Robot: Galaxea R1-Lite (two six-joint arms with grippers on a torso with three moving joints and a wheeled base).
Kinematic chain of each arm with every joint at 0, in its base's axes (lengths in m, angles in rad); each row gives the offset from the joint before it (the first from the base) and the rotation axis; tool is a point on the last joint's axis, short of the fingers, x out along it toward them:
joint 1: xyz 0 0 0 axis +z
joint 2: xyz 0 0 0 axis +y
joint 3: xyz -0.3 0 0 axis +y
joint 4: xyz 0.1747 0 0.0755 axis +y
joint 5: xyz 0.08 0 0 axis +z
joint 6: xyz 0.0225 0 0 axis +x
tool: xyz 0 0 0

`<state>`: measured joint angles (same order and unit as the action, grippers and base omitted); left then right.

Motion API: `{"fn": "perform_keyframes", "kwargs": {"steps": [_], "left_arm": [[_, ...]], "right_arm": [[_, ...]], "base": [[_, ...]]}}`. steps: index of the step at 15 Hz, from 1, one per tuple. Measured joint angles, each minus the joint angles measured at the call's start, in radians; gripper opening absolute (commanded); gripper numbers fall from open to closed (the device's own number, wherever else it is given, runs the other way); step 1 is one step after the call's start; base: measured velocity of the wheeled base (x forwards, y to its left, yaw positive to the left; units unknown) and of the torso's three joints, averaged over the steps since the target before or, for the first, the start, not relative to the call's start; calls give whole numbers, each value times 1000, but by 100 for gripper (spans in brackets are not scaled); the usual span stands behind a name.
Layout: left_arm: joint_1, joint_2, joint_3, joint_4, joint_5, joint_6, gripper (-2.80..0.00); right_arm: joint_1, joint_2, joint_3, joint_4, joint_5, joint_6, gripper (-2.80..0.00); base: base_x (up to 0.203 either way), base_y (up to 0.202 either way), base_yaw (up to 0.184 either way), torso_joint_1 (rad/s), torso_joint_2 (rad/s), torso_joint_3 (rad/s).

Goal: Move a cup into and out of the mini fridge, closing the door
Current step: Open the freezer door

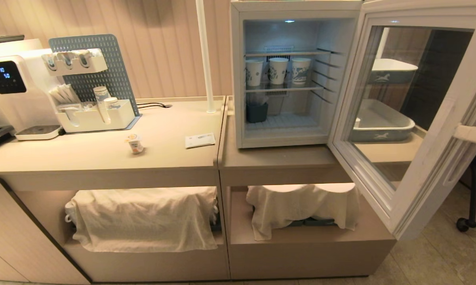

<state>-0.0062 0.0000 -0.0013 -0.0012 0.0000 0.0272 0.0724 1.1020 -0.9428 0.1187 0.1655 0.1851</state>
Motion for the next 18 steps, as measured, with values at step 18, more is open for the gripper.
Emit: {"fn": "perform_keyframes", "kwargs": {"steps": [18], "left_arm": [[1,0,0,0,0,0,-280]], "right_arm": [[-155,-27,-3,5,-172,-194,-280]], "base": [[0,0,0,0,0,0]]}}
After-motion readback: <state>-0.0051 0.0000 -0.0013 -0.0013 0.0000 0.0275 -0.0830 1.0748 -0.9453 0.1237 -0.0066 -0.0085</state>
